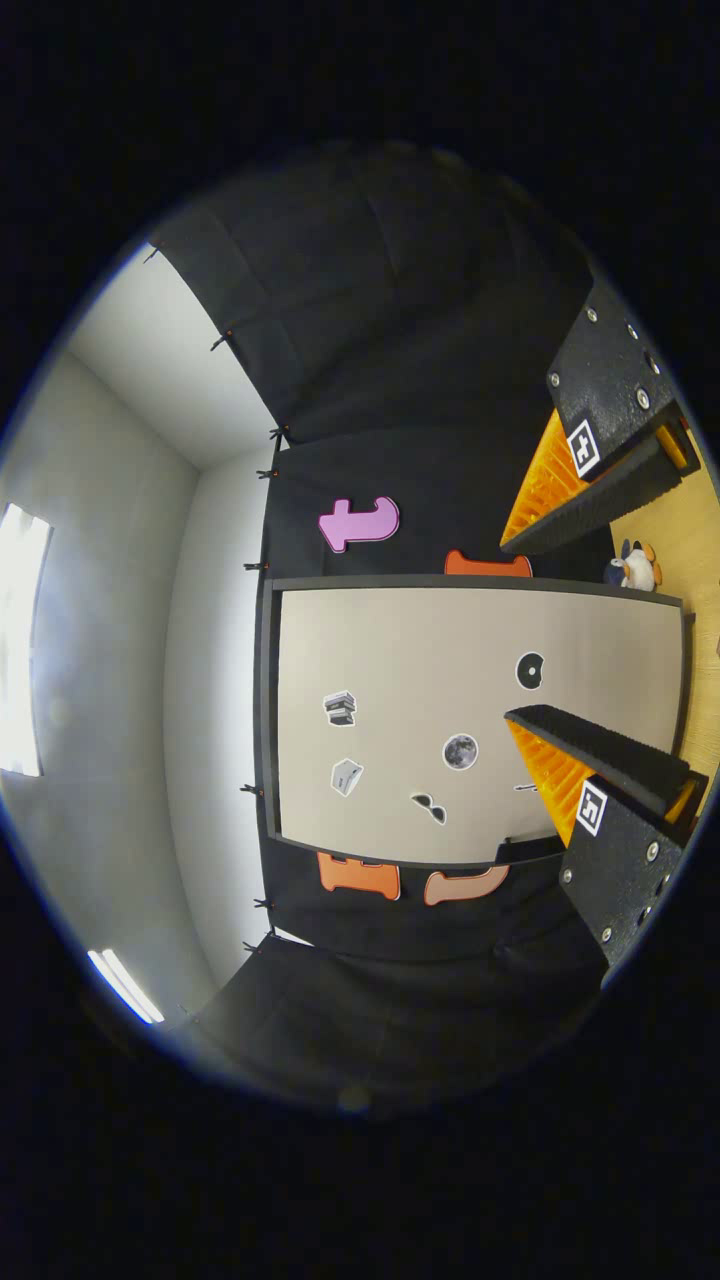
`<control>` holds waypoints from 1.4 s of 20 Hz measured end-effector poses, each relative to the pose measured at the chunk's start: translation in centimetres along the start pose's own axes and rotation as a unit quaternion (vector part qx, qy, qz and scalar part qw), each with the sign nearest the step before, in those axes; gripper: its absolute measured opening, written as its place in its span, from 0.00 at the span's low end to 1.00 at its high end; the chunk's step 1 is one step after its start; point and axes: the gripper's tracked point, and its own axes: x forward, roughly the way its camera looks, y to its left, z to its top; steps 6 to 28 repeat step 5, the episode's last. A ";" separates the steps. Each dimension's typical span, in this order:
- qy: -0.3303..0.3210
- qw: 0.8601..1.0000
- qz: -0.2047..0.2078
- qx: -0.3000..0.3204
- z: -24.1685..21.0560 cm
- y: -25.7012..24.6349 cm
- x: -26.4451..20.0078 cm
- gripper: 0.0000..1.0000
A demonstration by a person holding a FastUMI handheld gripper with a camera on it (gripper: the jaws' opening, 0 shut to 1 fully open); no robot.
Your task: Open the shoe cabinet door, grab the shoes and put them into the shoe cabinet, then close the shoe cabinet door.
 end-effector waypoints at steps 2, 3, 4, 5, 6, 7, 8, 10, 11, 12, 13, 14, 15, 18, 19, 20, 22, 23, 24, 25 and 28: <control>0.007 1.000 -0.008 0.001 -0.6 -0.6 0.1 0.94; 0.013 1.000 -0.011 0.004 -0.8 -1.2 -0.3 0.94; 0.017 1.000 -0.013 0.008 -1.0 -1.7 -0.6 0.94; 0.018 1.000 -0.014 0.013 -1.1 -1.9 -0.8 0.94; 0.018 1.000 -0.014 0.013 -1.1 -1.9 -0.8 0.94; 0.018 1.000 -0.014 0.013 -1.1 -1.9 -0.8 0.94; 0.018 1.000 -0.014 0.013 -1.1 -1.9 -0.8 0.94; 0.018 1.000 -0.014 0.013 -1.1 -1.9 -0.8 0.94; 0.018 1.000 -0.014 0.013 -1.1 -1.9 -0.8 0.94; 0.018 1.000 -0.014 0.013 -1.1 -1.9 -0.8 0.94; 0.018 1.000 -0.014 0.013 -1.1 -1.9 -0.8 0.94; 0.018 1.000 -0.014 0.013 -1.1 -1.9 -0.8 0.94; 0.018 1.000 -0.014 0.013 -1.1 -1.9 -0.8 0.94; 0.018 1.000 -0.014 0.013 -1.1 -1.9 -0.8 0.94; 0.018 1.000 -0.014 0.013 -1.1 -1.9 -0.8 0.94; 0.018 1.000 -0.014 0.013 -1.1 -1.9 -0.8 0.94; 0.018 1.000 -0.014 0.013 -1.1 -1.9 -0.8 0.94; 0.018 1.000 -0.014 0.013 -1.1 -1.9 -0.8 0.94; 0.018 1.000 -0.014 0.013 -1.1 -1.9 -0.8 0.94; 0.018 1.000 -0.014 0.013 -1.1 -1.9 -0.8 0.94; 0.018 1.000 -0.014 0.013 -1.1 -1.9 -0.8 0.94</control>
